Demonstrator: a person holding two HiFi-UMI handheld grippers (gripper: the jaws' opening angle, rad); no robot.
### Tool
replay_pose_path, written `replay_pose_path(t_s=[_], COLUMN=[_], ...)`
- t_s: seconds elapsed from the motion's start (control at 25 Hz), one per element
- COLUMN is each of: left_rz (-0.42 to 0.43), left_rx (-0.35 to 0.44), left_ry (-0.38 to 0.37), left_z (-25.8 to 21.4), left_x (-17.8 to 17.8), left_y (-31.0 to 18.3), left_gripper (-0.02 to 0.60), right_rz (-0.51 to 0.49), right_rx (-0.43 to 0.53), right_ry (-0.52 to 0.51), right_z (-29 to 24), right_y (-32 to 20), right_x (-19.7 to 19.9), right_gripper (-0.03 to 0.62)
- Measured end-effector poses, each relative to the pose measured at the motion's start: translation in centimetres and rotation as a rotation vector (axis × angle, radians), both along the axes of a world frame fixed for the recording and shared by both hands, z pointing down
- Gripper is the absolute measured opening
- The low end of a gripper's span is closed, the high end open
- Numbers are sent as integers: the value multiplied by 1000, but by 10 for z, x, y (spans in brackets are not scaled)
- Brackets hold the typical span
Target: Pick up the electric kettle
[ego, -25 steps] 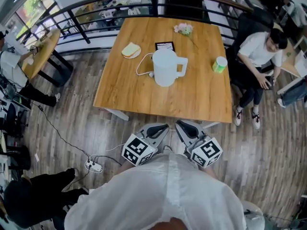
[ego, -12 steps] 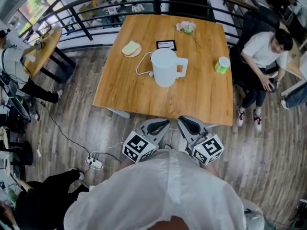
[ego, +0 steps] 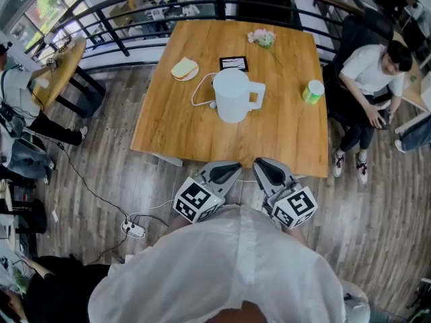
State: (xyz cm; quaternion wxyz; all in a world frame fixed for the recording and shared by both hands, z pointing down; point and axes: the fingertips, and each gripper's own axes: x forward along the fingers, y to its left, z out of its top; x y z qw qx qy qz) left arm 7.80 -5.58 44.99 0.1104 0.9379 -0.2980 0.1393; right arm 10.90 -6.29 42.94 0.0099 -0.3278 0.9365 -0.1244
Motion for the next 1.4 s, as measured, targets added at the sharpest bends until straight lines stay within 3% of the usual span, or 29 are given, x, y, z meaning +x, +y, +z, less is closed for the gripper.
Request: replay_pose_path(t_s=[0.28, 0.8, 0.84, 0.96, 1.0, 1.4], left_rz=[1, 0, -3, -12, -13, -13], left_rx=[-17, 59, 61, 60, 61, 112], left_ry=[9, 12, 17, 28, 30, 60], left_z=[9, 9, 9, 11, 11, 8], left_x=[-8, -41, -43, -47, -48, -61], left_y=[-12, -69, -72, -82, -85, -112], left_gripper=[15, 21, 36, 213, 245, 438], right_rz=[24, 84, 85, 89, 91, 108], right_rx=[-19, -56, -58, -64, -66, -77], right_ry=[11, 33, 34, 38, 40, 58], right_z=[4, 13, 14, 16, 16, 19], right_y=[-8, -18, -19, -20, -21, -26], right_x=[-1, 1, 0, -2, -3, -13], right_gripper=[15, 15, 15, 15, 15, 15])
